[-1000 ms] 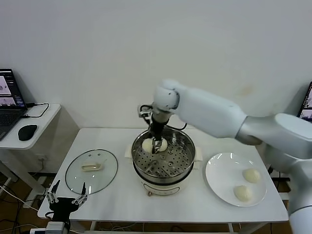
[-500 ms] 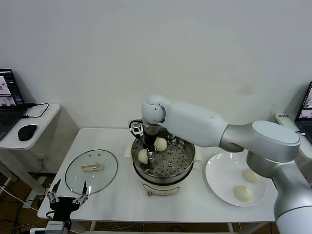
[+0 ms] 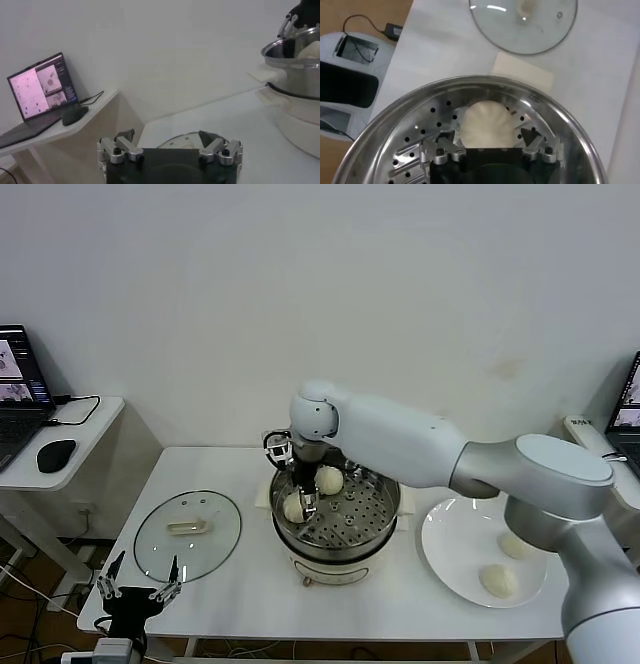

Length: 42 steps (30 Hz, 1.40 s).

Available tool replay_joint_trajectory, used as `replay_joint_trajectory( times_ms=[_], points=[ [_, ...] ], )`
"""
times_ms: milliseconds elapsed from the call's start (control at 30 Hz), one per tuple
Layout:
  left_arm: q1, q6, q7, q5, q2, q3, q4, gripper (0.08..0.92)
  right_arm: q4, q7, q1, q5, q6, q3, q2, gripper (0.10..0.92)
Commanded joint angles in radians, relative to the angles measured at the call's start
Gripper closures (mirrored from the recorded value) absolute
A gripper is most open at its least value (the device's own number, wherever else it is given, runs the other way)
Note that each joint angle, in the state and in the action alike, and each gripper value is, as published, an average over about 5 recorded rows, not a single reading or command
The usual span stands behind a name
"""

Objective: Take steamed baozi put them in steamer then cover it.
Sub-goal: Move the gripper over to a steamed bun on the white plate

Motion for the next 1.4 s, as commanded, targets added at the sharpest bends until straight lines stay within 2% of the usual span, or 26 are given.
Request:
replay_joint_trajectory(
  times_ms=[33,333,467,600,867,1400],
  points=[
    [0.002,0.001,0.002,0.004,-0.005,0.005,-0.002,0.177,0.224,-0.031,0.121,0.089,0.022,0.078,-0.295,0.202],
    [0.02,0.004,0.017,-0.011,0.001,0.009,-0.019,0.177,0.446,-0.111,0.083,0.062,0.103,0.174,-0.708,0.203],
    [0.034,0.004,0.019,-0.01,-0.002,0.013,-0.021,0.177,0.505,-0.126,-0.049,-0.018,0.15,0.274,-0.86,0.202],
    [0.048,0.004,0.021,-0.009,-0.002,0.019,-0.026,0.177,0.541,-0.141,-0.221,-0.11,0.198,0.392,-0.947,0.203],
    [0.064,0.004,0.021,-0.006,-0.004,0.024,-0.027,0.177,0.572,-0.139,-0.425,-0.254,0.244,0.441,-1.006,0.203],
    [0.063,0.003,0.022,0.007,-0.002,0.025,0.009,0.177,0.45,-0.113,-0.602,-0.418,0.275,0.486,-0.917,0.202]
  ],
)
